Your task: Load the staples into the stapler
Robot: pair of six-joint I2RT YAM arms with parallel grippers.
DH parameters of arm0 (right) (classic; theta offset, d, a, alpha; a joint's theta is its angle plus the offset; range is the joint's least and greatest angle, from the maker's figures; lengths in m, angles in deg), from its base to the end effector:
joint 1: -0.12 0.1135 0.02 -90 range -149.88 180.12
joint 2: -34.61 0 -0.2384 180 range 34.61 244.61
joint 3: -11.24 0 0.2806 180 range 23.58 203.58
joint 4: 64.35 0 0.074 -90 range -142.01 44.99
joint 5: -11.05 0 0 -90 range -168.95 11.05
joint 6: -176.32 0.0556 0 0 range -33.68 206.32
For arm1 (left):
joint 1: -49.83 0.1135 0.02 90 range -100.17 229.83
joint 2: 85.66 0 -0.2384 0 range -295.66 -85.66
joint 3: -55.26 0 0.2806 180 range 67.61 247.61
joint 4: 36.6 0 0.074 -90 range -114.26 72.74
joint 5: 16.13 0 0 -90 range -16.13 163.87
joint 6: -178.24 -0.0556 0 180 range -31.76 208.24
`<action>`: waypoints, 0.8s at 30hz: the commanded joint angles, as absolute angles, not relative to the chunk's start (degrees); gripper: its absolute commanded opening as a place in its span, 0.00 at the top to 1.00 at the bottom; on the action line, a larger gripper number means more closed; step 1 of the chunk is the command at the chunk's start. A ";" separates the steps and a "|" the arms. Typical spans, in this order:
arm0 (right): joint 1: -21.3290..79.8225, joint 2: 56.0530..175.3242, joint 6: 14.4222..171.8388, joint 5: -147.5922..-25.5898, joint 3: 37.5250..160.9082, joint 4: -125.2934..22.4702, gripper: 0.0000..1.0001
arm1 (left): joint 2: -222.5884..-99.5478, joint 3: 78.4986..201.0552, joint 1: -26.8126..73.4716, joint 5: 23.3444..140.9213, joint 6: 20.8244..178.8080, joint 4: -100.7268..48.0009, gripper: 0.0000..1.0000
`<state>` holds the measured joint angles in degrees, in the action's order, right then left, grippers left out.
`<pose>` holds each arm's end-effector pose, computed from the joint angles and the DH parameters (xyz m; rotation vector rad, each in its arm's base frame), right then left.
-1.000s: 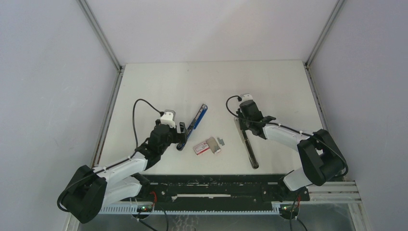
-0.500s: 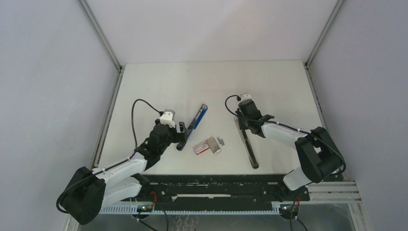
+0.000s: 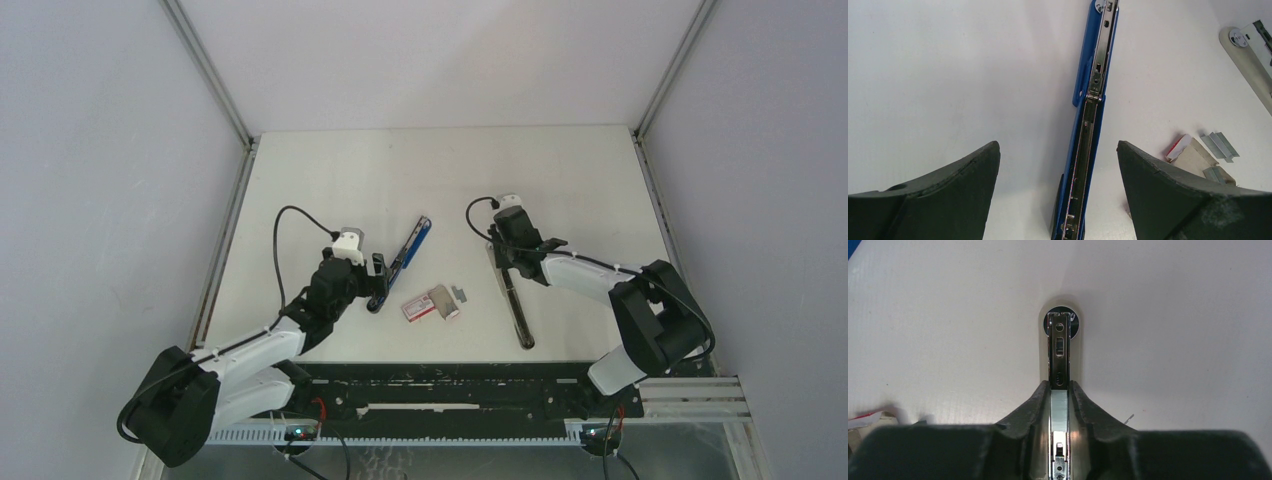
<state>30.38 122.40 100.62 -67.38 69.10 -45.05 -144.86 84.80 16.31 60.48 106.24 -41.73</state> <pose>0.2975 0.1606 0.1144 -0.2445 2.3974 0.1135 0.2224 -0.1319 0.1262 0.1204 1.9996 -0.3469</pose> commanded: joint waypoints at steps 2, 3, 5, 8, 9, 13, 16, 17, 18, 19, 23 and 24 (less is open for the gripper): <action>30.43 119.20 100.80 -66.44 70.95 -42.93 0.64 | -144.46 87.09 16.10 59.63 106.69 -43.86 0.09; 30.28 118.31 100.66 -66.58 71.08 -42.46 0.62 | -144.46 87.07 16.15 59.72 106.69 -43.85 0.09; 30.16 116.47 100.64 -66.69 71.53 -40.97 0.61 | -144.46 87.11 16.16 59.72 106.69 -43.94 0.09; 31.20 113.16 100.98 -67.07 71.66 -39.36 0.60 | -144.42 87.09 16.16 60.16 106.58 -43.95 0.09; 31.83 112.20 101.55 -67.70 71.68 -38.70 0.60 | -144.39 87.07 16.12 60.67 106.41 -44.07 0.09; 37.09 111.29 104.06 -70.13 71.86 -38.11 0.60 | -144.36 86.84 16.15 61.98 106.47 -44.88 0.09; 41.36 114.57 105.16 -71.17 73.75 -38.28 0.60 | -144.47 86.88 16.11 62.20 106.67 -45.04 0.09; 42.47 115.90 105.66 -71.89 74.62 -38.19 0.61 | -144.46 86.84 16.15 62.20 106.69 -44.94 0.09; 43.59 117.46 105.93 -72.33 75.54 -38.32 0.62 | -144.36 86.84 16.10 61.98 106.81 -44.85 0.09; 44.56 119.20 106.10 -72.43 76.46 -38.29 0.62 | -144.22 86.78 16.11 61.86 106.79 -44.83 0.09; 47.36 124.89 106.50 -72.12 79.71 -38.00 0.64 | -143.63 86.60 16.16 61.00 106.72 -44.43 0.10; 47.66 126.17 106.59 -71.90 80.39 -37.69 0.65 | -143.46 86.55 16.17 60.98 106.75 -44.39 0.09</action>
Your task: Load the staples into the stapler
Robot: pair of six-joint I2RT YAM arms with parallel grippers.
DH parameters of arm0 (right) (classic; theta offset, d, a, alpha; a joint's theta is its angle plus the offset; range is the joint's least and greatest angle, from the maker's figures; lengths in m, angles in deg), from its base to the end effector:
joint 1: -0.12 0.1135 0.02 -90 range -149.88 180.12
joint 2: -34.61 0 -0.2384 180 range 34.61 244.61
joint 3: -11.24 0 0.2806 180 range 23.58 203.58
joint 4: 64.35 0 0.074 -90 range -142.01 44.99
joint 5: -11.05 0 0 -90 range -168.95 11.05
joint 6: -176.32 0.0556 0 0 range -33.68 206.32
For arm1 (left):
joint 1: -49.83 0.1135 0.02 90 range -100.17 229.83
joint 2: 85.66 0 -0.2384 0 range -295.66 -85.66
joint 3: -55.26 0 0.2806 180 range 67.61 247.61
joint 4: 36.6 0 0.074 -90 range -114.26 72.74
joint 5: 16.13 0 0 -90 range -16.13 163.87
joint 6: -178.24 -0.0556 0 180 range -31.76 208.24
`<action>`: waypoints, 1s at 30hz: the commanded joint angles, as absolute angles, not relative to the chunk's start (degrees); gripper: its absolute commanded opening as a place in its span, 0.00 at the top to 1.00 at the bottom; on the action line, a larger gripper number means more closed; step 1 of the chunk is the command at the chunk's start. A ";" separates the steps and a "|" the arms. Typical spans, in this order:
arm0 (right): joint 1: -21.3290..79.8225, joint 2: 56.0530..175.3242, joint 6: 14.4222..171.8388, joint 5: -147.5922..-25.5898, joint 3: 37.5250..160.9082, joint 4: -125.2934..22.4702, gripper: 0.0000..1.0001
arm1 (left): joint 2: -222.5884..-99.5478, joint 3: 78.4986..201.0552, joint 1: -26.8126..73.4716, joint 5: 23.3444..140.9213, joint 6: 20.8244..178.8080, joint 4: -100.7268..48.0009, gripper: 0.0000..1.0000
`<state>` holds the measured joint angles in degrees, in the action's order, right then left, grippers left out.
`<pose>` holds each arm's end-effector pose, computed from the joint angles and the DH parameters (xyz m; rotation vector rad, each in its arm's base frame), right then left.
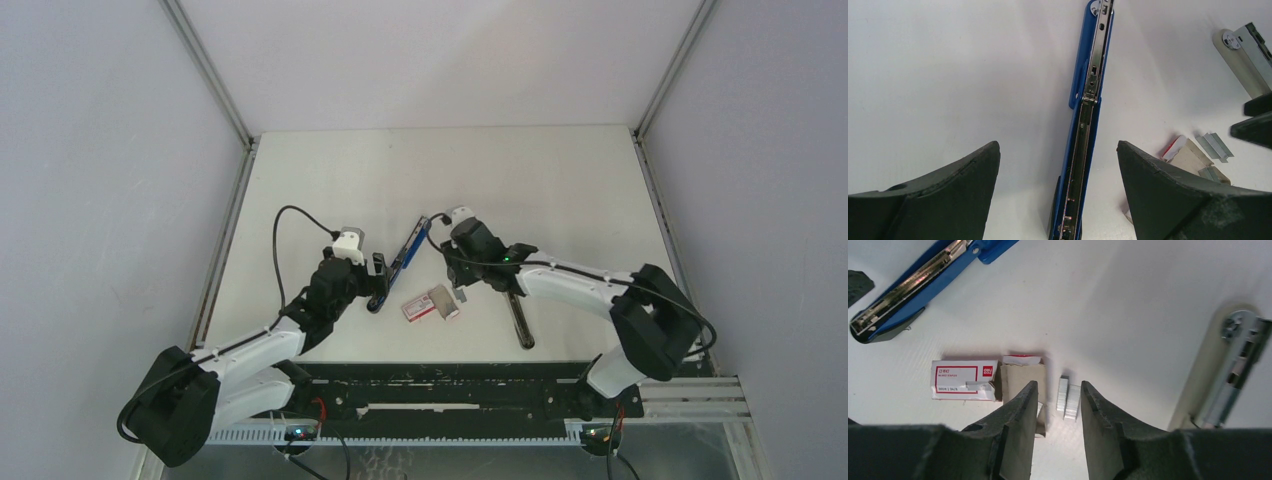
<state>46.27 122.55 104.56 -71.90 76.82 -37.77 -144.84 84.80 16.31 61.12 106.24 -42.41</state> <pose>0.2514 0.2518 0.1476 -0.5357 2.3898 0.3609 0.2227 -0.1328 0.1277 0.1251 1.9900 -0.3630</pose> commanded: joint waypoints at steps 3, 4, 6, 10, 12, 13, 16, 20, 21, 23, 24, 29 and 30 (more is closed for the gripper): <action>48.42 129.09 106.55 -71.42 81.71 -37.25 0.68 | -143.42 86.55 16.17 60.95 106.82 -44.39 0.09; 48.73 129.85 106.58 -71.33 82.00 -37.13 0.68 | -143.47 86.58 16.17 61.00 106.93 -44.39 0.09; 49.13 131.05 106.43 -71.22 82.35 -37.06 0.70 | -143.57 86.67 16.17 61.06 106.93 -44.39 0.09; 49.58 132.51 106.44 -70.41 82.64 -36.71 0.74 | -143.71 86.72 16.16 61.17 106.91 -44.39 0.09; 49.81 132.91 106.36 -69.82 82.71 -36.56 0.75 | -143.73 86.67 16.16 61.21 107.03 -44.38 0.10; 49.86 133.12 106.31 -69.52 82.73 -36.46 0.76 | -143.72 86.69 16.17 61.07 106.97 -44.39 0.09; 50.12 133.43 106.14 -68.54 82.82 -36.26 0.77 | -143.72 86.68 16.15 60.99 107.00 -44.29 0.09; 50.17 133.70 105.93 -67.69 82.82 -35.85 0.79 | -143.61 86.67 16.12 60.94 106.93 -44.30 0.09; 50.20 133.79 105.89 -67.54 82.82 -35.83 0.80 | -143.61 86.72 16.16 60.92 106.98 -44.30 0.10; 50.22 133.91 105.75 -67.44 82.82 -35.91 0.83 | -143.60 86.68 16.16 60.88 106.96 -44.24 0.09; 50.22 133.97 105.74 -67.44 82.82 -35.92 0.84 | -143.55 86.70 16.17 60.87 106.96 -44.21 0.09; 50.14 134.01 105.51 -67.69 82.82 -35.89 0.88 | -143.36 86.66 16.12 60.70 106.98 -44.13 0.09; 50.13 133.97 105.46 -67.90 82.78 -35.92 0.88 | -143.28 86.66 16.16 60.73 106.95 -44.12 0.09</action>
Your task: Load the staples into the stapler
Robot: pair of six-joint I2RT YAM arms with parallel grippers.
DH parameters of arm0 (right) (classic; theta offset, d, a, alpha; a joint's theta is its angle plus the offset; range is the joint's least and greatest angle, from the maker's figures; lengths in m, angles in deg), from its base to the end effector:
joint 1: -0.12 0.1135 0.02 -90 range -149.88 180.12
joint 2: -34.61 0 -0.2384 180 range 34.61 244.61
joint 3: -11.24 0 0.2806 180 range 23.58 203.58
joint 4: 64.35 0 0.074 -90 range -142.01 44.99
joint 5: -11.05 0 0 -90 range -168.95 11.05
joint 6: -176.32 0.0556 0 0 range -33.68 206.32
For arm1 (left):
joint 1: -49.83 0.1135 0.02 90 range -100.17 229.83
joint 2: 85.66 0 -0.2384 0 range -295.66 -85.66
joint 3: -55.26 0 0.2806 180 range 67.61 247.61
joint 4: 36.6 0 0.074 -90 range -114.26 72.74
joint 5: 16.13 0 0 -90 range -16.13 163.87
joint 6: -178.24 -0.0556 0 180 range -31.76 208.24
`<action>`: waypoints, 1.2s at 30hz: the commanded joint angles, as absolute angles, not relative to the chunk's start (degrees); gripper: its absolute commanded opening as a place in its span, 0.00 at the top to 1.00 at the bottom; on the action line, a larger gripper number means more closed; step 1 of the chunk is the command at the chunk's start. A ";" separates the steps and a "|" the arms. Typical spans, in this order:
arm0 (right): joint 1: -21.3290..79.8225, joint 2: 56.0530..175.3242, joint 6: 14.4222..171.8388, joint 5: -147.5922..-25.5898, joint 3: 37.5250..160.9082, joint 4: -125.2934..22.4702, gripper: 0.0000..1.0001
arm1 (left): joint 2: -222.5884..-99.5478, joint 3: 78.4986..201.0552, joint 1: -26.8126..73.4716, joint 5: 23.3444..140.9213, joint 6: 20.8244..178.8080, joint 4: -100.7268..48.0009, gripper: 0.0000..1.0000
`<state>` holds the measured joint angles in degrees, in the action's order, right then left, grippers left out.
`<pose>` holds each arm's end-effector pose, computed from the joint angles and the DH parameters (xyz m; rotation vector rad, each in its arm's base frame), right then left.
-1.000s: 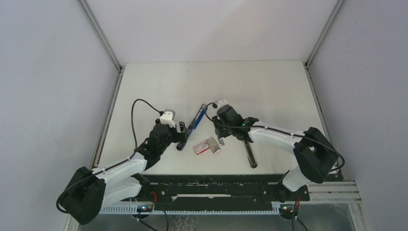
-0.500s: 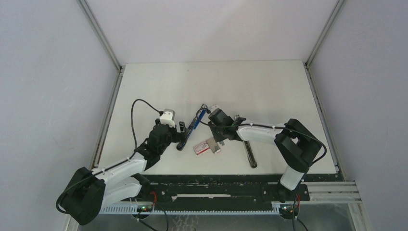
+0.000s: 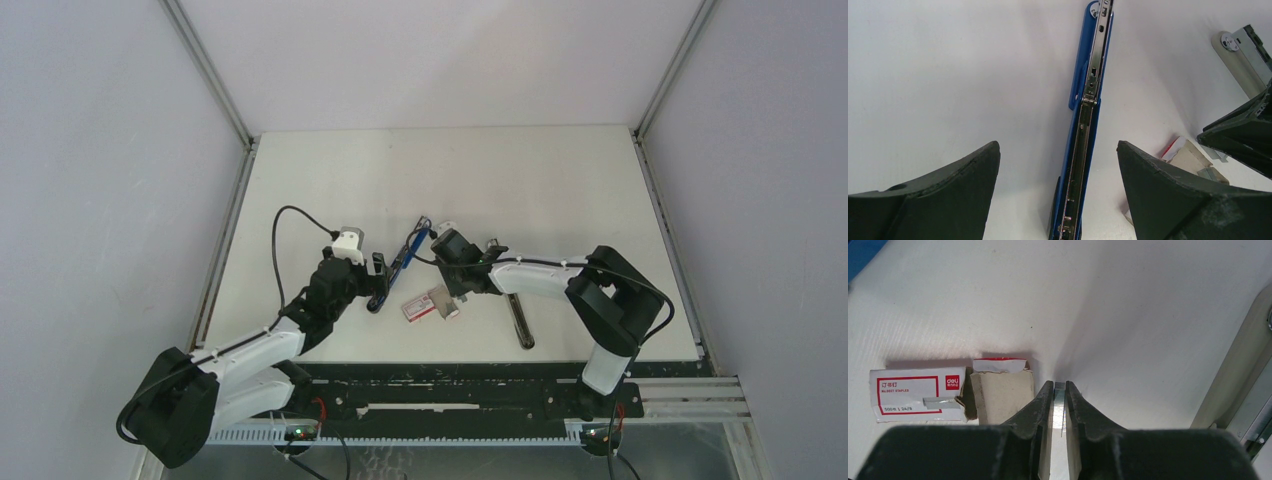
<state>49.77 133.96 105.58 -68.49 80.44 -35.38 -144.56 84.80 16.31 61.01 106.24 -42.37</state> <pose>0.2456 0.2735 0.0974 -0.6154 2.5157 0.2092 0.2227 -0.1327 0.1288 0.1229 1.9858 -0.3630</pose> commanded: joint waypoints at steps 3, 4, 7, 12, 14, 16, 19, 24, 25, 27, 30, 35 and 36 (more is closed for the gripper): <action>49.92 133.86 105.35 -68.56 82.82 -35.95 0.91 | -143.22 86.65 16.16 60.70 106.96 -44.01 0.09; 49.75 133.80 105.37 -69.07 82.80 -36.00 0.93 | -143.12 86.63 16.12 60.62 106.96 -44.01 0.09; 48.61 132.47 106.00 -71.50 82.82 -36.14 0.95 | -142.91 86.59 16.16 60.49 106.87 -43.95 0.09; 44.56 128.86 107.63 -80.59 81.91 -39.63 0.96 | -142.73 86.49 16.17 60.35 106.78 -43.95 0.09; 42.31 127.96 108.81 -85.17 80.96 -41.98 0.96 | -142.72 86.50 16.14 60.30 106.78 -43.95 0.10; 40.05 128.13 109.89 -88.95 80.27 -43.96 0.96 | -142.74 86.48 16.13 60.30 106.78 -43.95 0.09; 37.83 129.51 110.90 -92.44 79.93 -46.32 0.96 | -142.72 86.52 16.15 60.34 106.77 -43.95 0.09; 35.89 132.49 113.11 -96.83 79.54 -50.62 0.96 | -142.70 86.48 16.17 60.33 106.80 -43.94 0.09; 35.39 133.11 113.84 -97.74 79.42 -51.69 0.96 | -142.73 86.47 16.17 60.38 106.78 -43.95 0.09; 34.73 134.79 115.38 -99.86 79.27 -53.68 0.96 | -142.73 86.53 16.17 60.34 106.81 -43.95 0.09; 34.35 136.17 116.79 -101.08 79.19 -56.03 0.96 | -142.73 86.48 16.17 60.34 106.76 -43.93 0.09; 32.87 138.66 119.24 -103.05 78.86 -59.10 0.96 | -142.70 86.58 16.12 60.35 106.78 -43.94 0.09; 32.37 139.09 119.90 -103.72 78.48 -60.23 0.96 | -142.79 86.59 16.16 60.34 106.77 -43.94 0.09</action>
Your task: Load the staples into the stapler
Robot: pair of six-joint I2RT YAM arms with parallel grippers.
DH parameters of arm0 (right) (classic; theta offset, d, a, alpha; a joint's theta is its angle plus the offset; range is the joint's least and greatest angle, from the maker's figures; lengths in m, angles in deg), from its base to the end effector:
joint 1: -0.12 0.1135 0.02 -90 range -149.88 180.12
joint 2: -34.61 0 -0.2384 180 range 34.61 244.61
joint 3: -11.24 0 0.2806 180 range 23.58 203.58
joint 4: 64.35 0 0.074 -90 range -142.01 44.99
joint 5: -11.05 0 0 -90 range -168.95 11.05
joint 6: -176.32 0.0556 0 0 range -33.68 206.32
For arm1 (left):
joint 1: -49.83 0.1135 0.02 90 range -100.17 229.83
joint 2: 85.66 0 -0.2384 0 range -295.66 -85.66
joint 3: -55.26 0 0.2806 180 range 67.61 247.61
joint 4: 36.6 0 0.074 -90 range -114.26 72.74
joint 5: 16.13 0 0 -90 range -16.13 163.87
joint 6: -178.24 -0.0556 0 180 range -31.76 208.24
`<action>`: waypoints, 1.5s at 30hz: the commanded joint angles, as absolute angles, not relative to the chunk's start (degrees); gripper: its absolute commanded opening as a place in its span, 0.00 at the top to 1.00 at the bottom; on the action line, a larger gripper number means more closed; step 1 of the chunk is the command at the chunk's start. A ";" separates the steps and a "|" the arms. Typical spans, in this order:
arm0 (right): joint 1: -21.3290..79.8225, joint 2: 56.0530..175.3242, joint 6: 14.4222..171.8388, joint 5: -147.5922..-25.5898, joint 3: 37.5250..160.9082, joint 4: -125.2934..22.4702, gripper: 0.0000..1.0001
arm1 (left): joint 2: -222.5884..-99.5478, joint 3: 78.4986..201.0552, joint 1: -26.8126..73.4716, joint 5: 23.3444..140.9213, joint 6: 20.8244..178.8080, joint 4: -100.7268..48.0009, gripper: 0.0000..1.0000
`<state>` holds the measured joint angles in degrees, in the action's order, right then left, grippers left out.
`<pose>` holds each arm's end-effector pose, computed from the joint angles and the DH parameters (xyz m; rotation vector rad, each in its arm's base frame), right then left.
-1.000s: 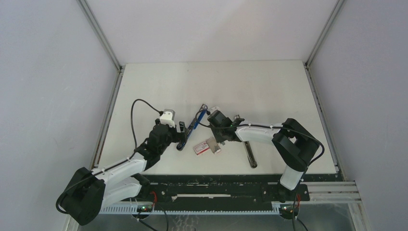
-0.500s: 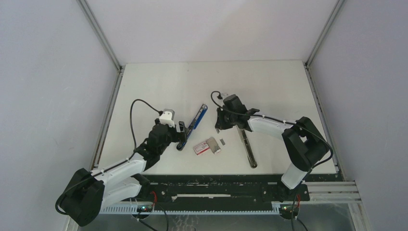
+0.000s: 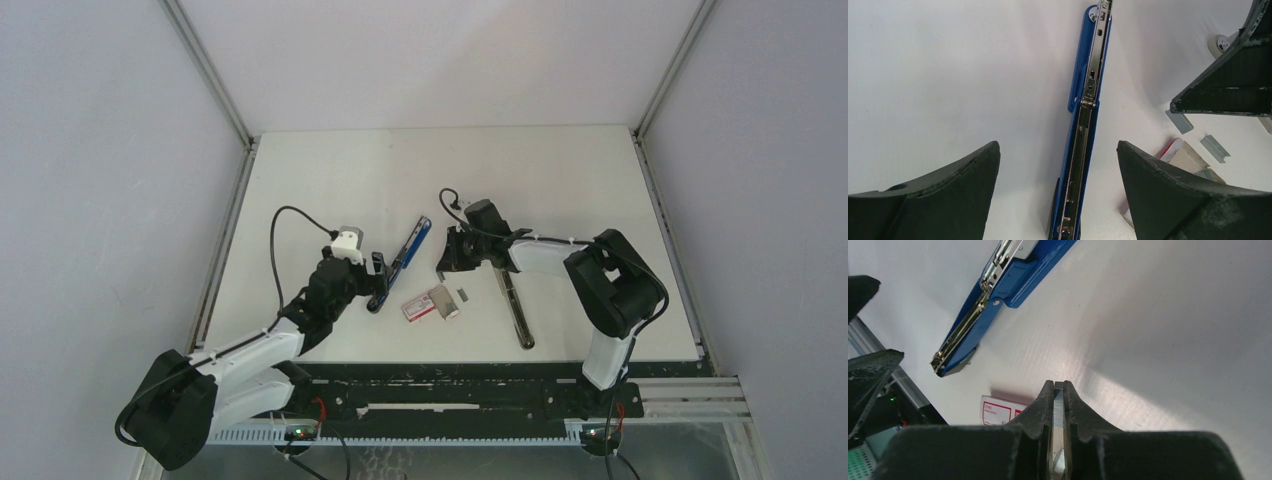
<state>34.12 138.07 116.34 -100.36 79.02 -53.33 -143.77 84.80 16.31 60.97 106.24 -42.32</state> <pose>0.3117 0.2347 0.0902 -0.2777 2.5233 0.9384 0.2225 -0.1325 0.1319 0.1196 1.9736 -0.3680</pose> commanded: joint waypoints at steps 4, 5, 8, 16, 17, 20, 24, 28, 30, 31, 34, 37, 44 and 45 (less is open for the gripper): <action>31.15 140.47 120.81 -104.54 77.83 -62.11 0.96 | -142.77 86.58 16.14 60.25 106.77 -43.86 0.09; 30.99 140.81 120.81 -104.56 77.81 -62.26 0.96 | -142.79 86.59 16.16 60.25 106.78 -43.86 0.10; 30.26 141.96 120.78 -104.75 77.66 -62.86 0.96 | -142.96 86.63 16.11 60.39 106.76 -43.84 0.09; 28.50 142.22 119.69 -103.59 76.21 -63.08 0.93 | -142.80 86.58 16.16 60.33 106.78 -43.86 0.09; 28.43 142.06 119.38 -103.18 76.08 -62.86 0.93 | -142.79 86.59 16.16 60.36 106.78 -43.86 0.10; 28.17 141.56 118.50 -102.16 75.66 -62.13 0.91 | -142.79 86.59 16.12 60.34 106.78 -43.86 0.10; 28.01 140.54 117.42 -100.71 75.14 -60.97 0.86 | -142.81 86.58 16.16 60.39 106.78 -43.81 0.09; 27.99 138.68 115.66 -98.58 75.09 -59.05 0.82 | -142.78 86.59 16.16 60.49 106.80 -43.86 0.10; 28.14 137.30 114.41 -96.88 75.11 -57.90 0.79 | -142.66 86.59 16.17 60.56 106.80 -43.86 0.09; 28.20 136.47 113.88 -95.95 75.09 -57.24 0.76 | -142.62 86.59 16.17 60.60 106.91 -43.86 0.10; 28.80 134.47 112.08 -93.22 75.44 -55.25 0.67 | -142.44 86.43 16.15 60.77 106.96 -43.86 0.09; 30.65 133.42 110.25 -89.39 77.00 -52.18 0.62 | -142.14 86.33 16.16 60.82 107.09 -43.92 0.09; 37.34 135.58 109.33 -79.71 83.63 -43.85 0.57 | -141.43 86.11 16.17 60.65 107.14 -43.90 0.10; 38.17 136.19 109.15 -78.66 84.87 -42.96 0.57 | -141.38 86.07 16.12 60.64 107.13 -43.88 0.09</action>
<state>34.99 135.49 111.53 -85.96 79.37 -47.38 -142.87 84.80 16.31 60.97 106.26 -42.24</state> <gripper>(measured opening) 0.421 0.907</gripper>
